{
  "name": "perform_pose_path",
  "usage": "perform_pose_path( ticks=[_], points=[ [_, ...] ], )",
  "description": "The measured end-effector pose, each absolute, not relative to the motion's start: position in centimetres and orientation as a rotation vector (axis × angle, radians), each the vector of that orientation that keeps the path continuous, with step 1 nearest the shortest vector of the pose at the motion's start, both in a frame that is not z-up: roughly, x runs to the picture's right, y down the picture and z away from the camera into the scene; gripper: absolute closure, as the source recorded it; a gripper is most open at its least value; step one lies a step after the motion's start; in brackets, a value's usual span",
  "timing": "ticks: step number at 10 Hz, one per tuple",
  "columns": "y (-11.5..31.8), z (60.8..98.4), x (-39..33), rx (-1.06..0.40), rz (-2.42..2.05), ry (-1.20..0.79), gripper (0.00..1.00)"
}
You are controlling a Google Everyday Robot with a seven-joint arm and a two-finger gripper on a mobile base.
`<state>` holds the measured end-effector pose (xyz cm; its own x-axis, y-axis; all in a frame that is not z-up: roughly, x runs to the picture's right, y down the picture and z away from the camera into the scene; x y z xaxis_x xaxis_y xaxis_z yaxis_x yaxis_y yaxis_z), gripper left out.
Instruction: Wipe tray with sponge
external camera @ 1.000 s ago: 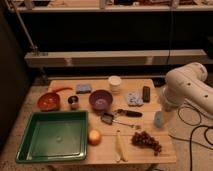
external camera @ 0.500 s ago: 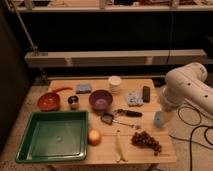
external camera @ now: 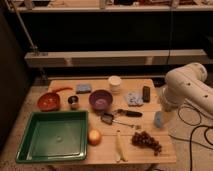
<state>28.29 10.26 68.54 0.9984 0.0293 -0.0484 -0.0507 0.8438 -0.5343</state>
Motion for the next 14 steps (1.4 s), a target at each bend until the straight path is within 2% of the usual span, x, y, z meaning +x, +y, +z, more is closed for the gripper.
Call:
perform_pose_path(
  ticks=[7,14],
  points=[
    [9.0,68.3,26.3,-0.544,0.003,-0.011,0.35],
    [5.4,67.4,10.4,-0.487,-0.115,-0.189,0.35]
  ],
)
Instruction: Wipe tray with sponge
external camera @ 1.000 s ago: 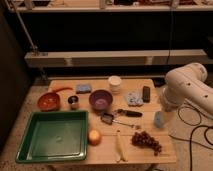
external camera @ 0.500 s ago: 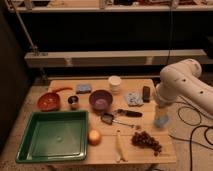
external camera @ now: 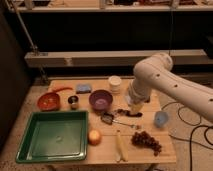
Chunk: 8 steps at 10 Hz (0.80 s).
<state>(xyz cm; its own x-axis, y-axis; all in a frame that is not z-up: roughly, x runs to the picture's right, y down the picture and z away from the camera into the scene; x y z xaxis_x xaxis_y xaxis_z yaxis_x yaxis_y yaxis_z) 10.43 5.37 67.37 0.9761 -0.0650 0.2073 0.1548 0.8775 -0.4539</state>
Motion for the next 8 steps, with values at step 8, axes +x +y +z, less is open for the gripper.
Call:
perform_pose_path(
  ticks=[8],
  points=[
    [4.1,69.5,-2.8,-0.428,-0.22,-0.276,0.35]
  ],
)
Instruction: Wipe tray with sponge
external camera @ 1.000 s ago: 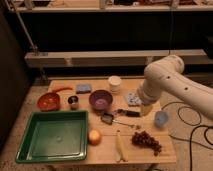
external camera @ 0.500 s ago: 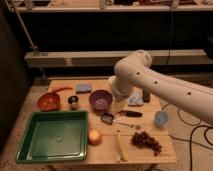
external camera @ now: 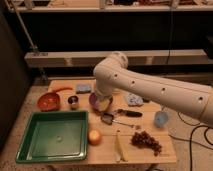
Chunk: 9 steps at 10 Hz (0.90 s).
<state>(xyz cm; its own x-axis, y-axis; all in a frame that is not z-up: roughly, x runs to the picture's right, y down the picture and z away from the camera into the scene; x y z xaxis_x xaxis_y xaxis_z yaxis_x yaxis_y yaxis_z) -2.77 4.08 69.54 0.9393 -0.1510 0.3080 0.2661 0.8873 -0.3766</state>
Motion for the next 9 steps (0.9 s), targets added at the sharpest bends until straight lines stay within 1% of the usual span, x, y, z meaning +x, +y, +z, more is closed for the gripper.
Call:
perform_pose_path(
  ticks=[6,8,9],
  points=[
    [4.0,69.7,-3.1,-0.428,-0.217,-0.287,0.35],
    [3.0,70.8,-3.7,-0.423,-0.219,-0.312,0.35],
    [2.2,71.9,-4.3,-0.426,-0.222,-0.328,0.35]
  ],
)
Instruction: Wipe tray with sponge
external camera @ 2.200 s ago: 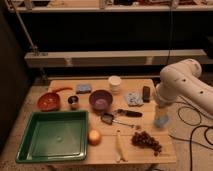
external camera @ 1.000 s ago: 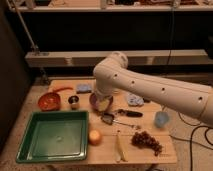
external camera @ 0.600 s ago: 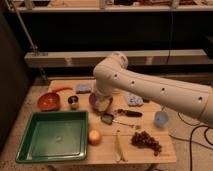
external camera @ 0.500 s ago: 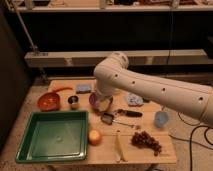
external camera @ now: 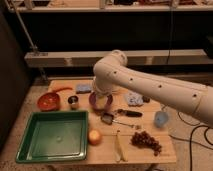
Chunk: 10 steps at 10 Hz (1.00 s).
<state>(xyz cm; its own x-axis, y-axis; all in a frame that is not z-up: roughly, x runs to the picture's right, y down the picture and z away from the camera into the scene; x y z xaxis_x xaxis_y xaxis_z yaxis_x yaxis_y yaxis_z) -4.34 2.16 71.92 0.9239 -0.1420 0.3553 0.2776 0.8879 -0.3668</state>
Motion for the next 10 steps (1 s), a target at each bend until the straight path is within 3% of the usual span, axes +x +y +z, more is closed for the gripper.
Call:
perform_pose_path(
  ticks=[3,5,6,8,10],
  points=[
    [-2.3,77.2,-5.2,-0.425,-0.211,-0.374,0.41],
    [-4.9,80.6,-6.9,-0.43,-0.213,-0.417,0.61],
    [-5.6,81.6,-7.5,-0.429,-0.214,-0.43,0.65],
    [-6.3,82.8,-9.7,-0.419,-0.222,-0.447,0.58],
    [-6.6,83.6,-12.2,-0.404,-0.237,-0.453,0.39]
  ],
)
